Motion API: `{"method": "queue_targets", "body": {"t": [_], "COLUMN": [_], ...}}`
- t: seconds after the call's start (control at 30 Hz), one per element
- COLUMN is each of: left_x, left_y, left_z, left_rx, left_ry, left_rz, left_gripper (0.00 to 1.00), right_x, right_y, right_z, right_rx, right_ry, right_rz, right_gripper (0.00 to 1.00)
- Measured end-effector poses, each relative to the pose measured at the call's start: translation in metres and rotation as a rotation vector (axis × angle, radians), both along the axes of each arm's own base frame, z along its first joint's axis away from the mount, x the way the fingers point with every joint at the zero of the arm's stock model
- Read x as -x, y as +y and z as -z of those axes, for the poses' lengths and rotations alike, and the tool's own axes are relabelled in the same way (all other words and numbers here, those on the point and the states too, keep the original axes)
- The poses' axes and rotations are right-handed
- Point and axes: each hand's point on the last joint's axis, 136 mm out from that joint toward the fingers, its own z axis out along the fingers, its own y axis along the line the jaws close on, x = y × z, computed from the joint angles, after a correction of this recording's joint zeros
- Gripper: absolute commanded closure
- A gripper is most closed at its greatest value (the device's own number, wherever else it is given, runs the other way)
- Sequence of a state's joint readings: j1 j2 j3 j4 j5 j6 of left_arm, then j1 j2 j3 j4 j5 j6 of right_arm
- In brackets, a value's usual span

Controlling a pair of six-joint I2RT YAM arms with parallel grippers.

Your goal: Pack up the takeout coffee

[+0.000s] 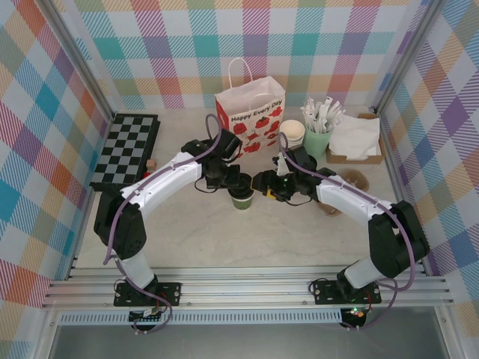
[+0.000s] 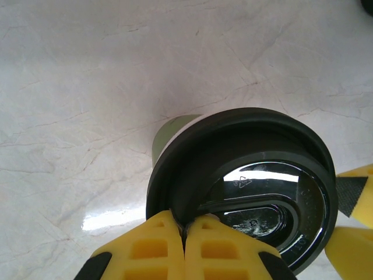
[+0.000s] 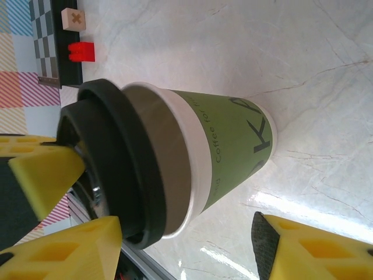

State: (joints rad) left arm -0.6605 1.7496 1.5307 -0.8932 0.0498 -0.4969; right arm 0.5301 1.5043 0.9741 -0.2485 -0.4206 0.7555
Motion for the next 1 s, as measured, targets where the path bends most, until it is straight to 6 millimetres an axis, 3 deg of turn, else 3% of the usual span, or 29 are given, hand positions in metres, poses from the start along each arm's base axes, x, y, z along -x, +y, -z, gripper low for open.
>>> {"method": "queue_targets", "body": {"t": [0.37, 1.0], "left_x": [-0.001, -0.002], "left_y": [-0.001, -0.004], "left_z": [0.004, 0.01], "left_rx": [-0.019, -0.032], "left_ry": [0.016, 0.047], "left_rz": [0.015, 0.026], "left_gripper": [1.0, 1.0], "right_x": [-0.004, -0.003], "right_y": [-0.003, -0.002], "right_z": [0.004, 0.015], "right_rx": [0.014, 0.022], "right_ry": [0.001, 0.032], "right_rz": [0.028, 0.025], "right_gripper": [0.49, 0.52]}}
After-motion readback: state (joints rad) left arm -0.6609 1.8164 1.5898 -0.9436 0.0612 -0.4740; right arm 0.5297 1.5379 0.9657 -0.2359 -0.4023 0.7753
